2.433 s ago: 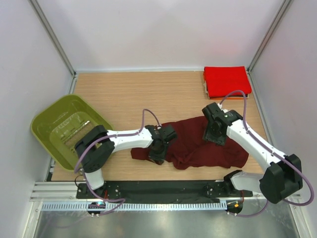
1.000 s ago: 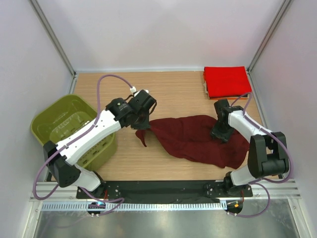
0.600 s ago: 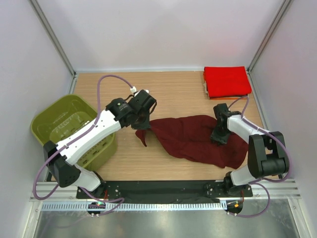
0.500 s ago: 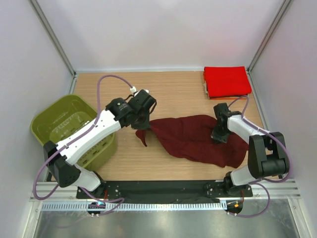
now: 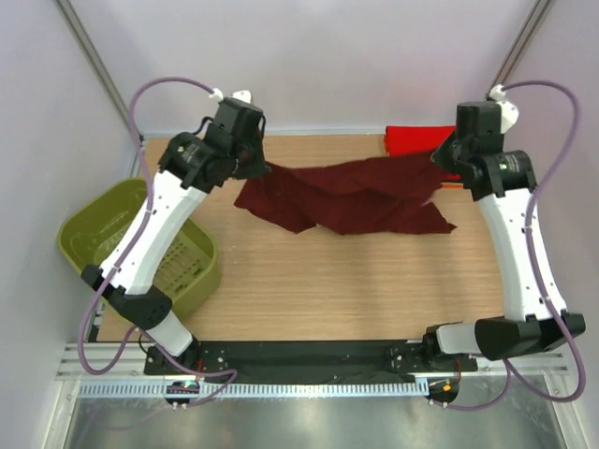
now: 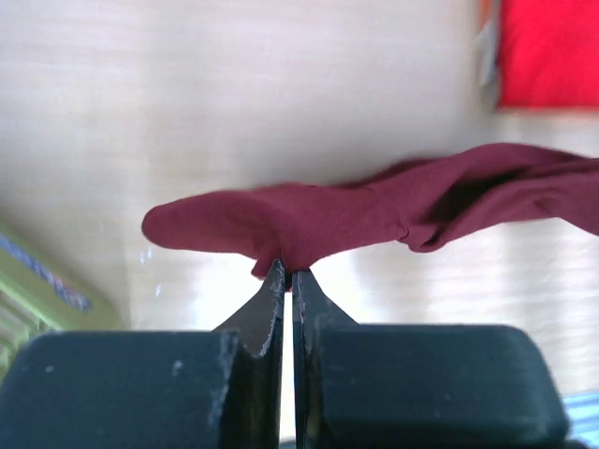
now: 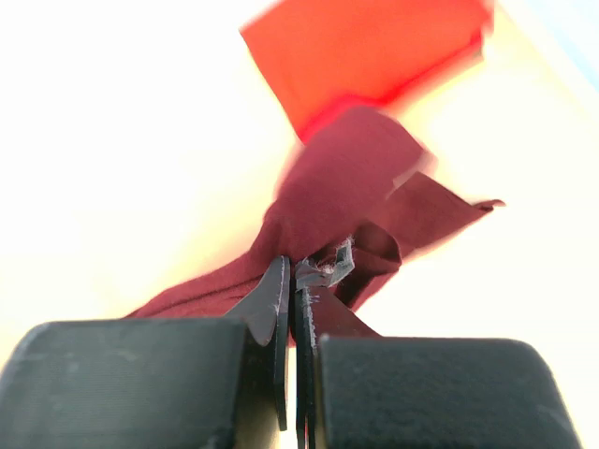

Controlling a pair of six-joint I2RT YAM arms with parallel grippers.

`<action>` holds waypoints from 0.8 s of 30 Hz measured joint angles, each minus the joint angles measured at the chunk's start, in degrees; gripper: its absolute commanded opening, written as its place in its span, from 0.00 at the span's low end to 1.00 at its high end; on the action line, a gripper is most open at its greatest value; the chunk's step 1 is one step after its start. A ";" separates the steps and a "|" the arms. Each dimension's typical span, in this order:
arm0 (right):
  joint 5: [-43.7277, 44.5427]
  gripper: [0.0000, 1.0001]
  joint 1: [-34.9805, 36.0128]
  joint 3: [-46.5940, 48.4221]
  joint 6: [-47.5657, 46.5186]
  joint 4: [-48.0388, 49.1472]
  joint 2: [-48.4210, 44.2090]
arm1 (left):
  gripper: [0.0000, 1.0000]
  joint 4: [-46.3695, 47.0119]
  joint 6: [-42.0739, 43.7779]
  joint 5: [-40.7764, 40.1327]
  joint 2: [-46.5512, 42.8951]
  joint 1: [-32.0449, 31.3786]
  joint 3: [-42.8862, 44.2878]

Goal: Fold and stack the t-shirts
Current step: Flatten the tshirt out

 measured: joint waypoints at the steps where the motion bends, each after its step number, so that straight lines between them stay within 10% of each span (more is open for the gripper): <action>1: 0.74 0.01 0.00 4.04 0.00 -0.37 -0.24 | 0.00 -0.90 0.83 -0.76 0.90 0.11 4.00; 10: -0.39 0.01 0.00 22.40 0.24 -2.78 -2.40 | 0.00 -1.46 3.56 -1.44 -0.76 0.15 12.39; 24: -5.97 0.01 0.00 -12.96 5.60 -19.63 -17.64 | 0.00 5.64 1.95 21.42 -10.75 -0.46 -22.67</action>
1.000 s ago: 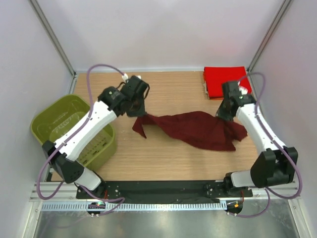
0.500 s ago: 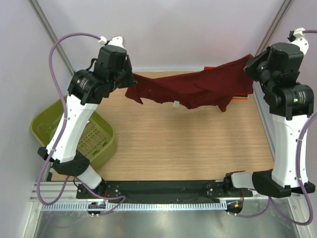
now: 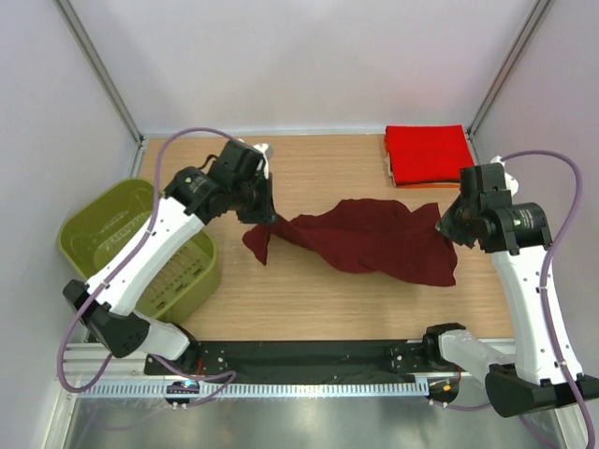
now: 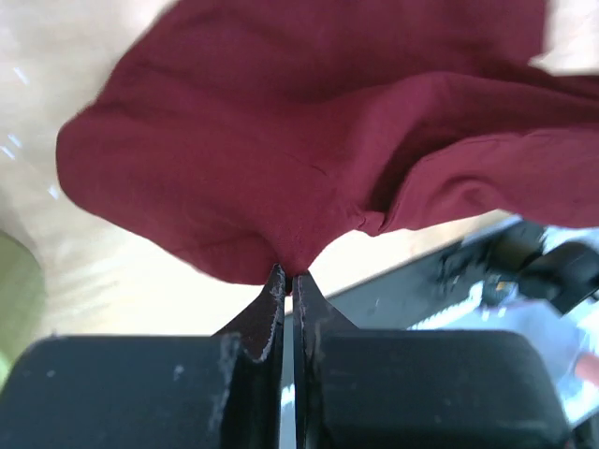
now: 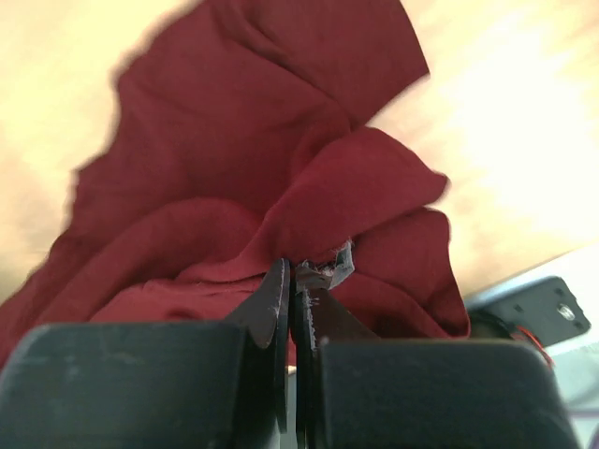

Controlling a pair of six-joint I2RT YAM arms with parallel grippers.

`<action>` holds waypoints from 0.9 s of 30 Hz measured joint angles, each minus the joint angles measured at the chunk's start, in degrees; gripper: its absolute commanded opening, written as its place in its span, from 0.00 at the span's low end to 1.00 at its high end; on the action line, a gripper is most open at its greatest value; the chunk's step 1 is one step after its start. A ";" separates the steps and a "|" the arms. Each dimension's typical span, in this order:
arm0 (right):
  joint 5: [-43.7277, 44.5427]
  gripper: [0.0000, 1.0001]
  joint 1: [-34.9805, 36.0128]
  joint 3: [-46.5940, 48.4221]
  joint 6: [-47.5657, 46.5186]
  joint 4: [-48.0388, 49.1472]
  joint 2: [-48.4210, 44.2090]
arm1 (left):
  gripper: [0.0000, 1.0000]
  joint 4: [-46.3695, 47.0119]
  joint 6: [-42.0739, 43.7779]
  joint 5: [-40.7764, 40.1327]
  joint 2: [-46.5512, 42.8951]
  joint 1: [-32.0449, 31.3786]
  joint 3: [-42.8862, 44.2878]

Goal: Fold and stack the t-shirts
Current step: Flatten the tshirt out

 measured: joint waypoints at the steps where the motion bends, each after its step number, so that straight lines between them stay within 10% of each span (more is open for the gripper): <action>1: 0.35 0.01 0.00 -1.55 0.04 -0.31 0.11 | 0.00 0.44 -0.13 1.01 -0.07 -0.04 -2.36; 11: 4.70 0.01 -0.33 -10.75 0.07 1.51 7.61 | 0.01 10.29 2.75 13.57 15.34 -0.50 -6.05; 19: 6.51 0.01 -5.11 -18.34 -0.33 10.03 14.40 | 0.43 8.74 9.79 11.13 41.92 -1.20 15.17; 27: 4.33 0.01 -9.79 -19.04 -3.17 17.64 24.48 | 0.43 10.49 13.40 0.48 16.61 -3.41 -8.70</action>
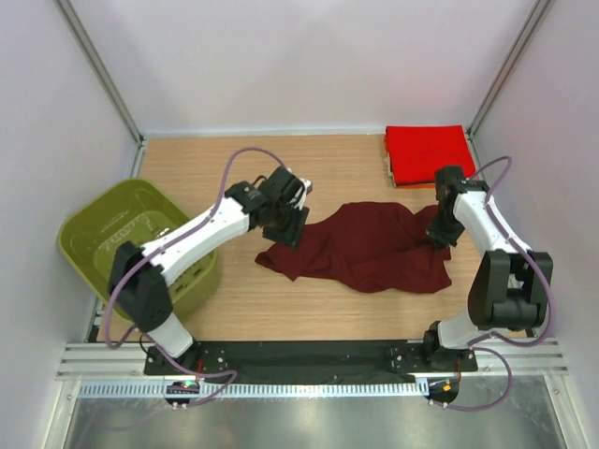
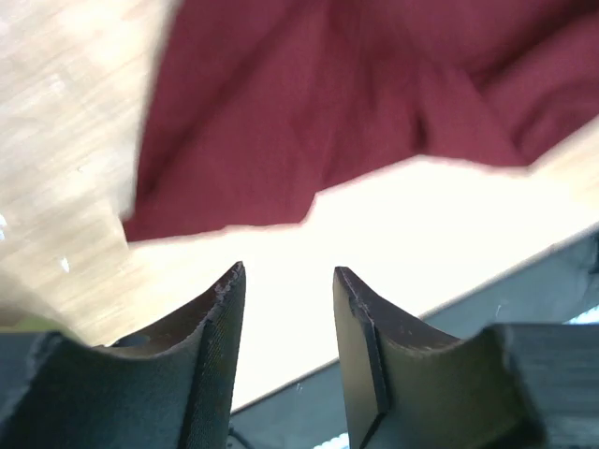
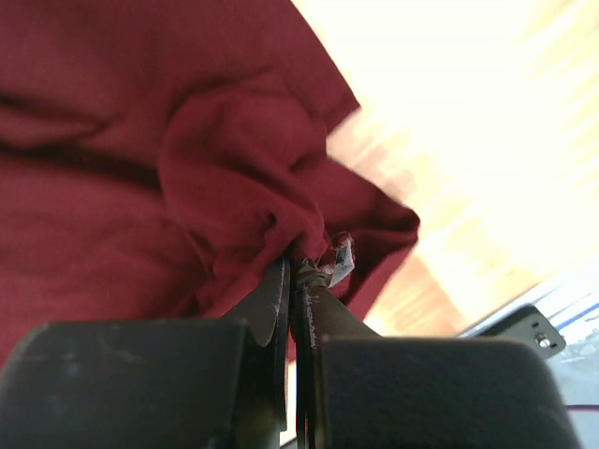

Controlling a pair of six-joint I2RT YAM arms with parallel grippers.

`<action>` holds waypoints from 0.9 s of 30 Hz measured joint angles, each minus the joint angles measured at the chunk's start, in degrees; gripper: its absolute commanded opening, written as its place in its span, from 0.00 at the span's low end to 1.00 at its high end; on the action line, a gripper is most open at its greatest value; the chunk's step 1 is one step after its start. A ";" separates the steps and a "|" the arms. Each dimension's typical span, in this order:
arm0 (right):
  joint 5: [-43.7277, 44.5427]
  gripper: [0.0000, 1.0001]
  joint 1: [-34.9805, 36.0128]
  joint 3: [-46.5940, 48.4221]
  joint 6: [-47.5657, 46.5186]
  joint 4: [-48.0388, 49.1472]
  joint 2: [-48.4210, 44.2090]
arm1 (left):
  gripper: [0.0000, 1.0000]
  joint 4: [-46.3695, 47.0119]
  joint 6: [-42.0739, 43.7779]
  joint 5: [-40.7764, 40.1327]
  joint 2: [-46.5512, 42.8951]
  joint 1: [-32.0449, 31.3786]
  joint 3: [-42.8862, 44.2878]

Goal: Fold and stack the t-shirts
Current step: Flatten the tshirt out

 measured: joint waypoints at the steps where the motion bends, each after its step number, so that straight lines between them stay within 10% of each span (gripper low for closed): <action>1: -0.26 0.01 -0.31 0.46 -0.28 0.50 1.62 | 0.43 0.33 0.26 -0.28 -3.15 -1.01 -2.93; 8: -2.78 0.01 -0.76 1.79 -1.31 3.80 6.32 | 0.42 5.66 1.99 -1.51 -4.15 -8.61 -16.96; 22: -5.38 0.01 -0.83 -1.20 -1.09 6.88 3.54 | 0.42 12.13 4.94 -8.98 7.26 -10.19 -16.39; 27: -5.40 0.04 -0.83 -1.33 -1.09 7.06 3.54 | 0.28 13.25 4.87 -10.16 7.43 -10.36 -16.39</action>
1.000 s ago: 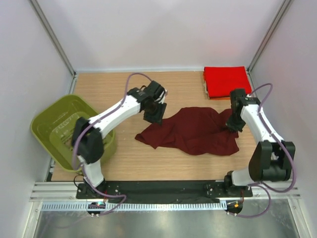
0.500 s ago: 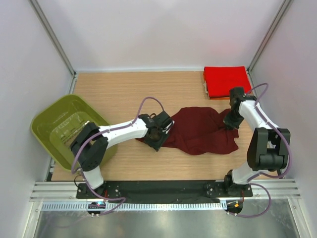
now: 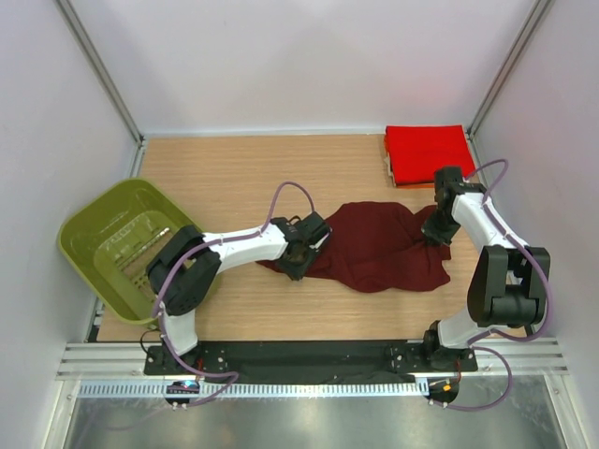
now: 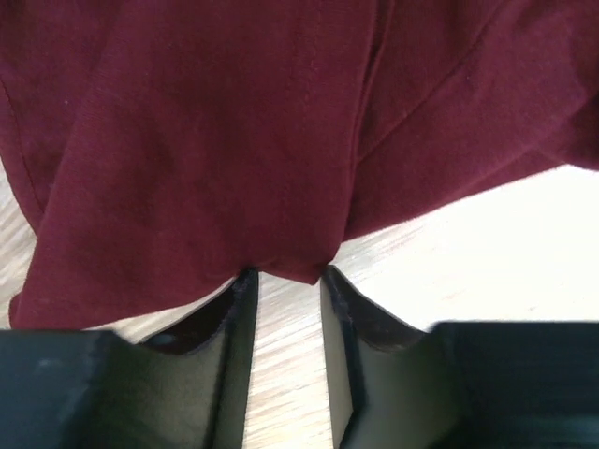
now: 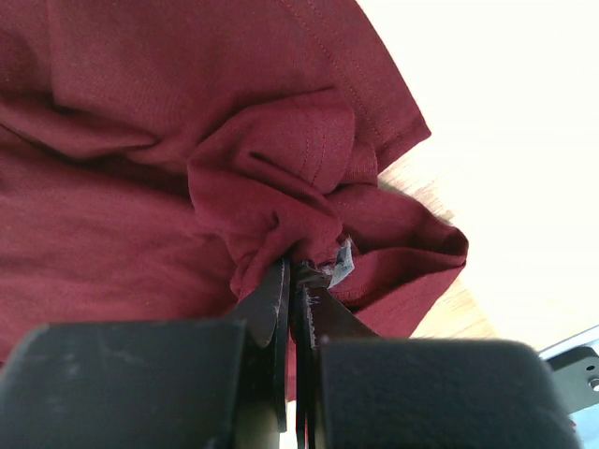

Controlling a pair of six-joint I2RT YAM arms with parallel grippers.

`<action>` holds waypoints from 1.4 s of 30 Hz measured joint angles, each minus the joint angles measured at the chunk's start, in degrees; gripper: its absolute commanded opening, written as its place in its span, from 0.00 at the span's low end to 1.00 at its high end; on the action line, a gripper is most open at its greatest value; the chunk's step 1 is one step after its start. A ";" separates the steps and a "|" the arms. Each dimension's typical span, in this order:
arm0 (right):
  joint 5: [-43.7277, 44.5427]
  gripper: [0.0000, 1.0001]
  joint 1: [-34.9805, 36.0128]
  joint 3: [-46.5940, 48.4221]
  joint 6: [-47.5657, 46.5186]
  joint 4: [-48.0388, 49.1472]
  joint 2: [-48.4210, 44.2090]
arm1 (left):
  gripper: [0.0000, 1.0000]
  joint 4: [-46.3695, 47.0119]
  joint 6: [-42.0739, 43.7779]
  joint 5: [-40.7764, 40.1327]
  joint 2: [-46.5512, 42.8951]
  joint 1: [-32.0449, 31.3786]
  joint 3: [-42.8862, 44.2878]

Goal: Fold and stack the t-shirts
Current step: Flatten the tshirt out

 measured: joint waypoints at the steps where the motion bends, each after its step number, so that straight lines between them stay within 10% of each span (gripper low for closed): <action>1: 0.02 0.07 0.00 0.00 0.00 0.00 0.00 | 0.24 0.11 0.04 -0.35 0.11 -0.13 0.00; 11: 0.72 0.47 -0.07 4.48 0.22 -5.35 0.00 | 0.00 -4.33 -0.33 -3.17 -3.21 -1.53 1.51; 42: 2.71 0.44 -0.09 10.51 15.30 -16.06 5.07 | 0.00 -23.61 -6.29 -14.32 -17.68 9.62 19.02</action>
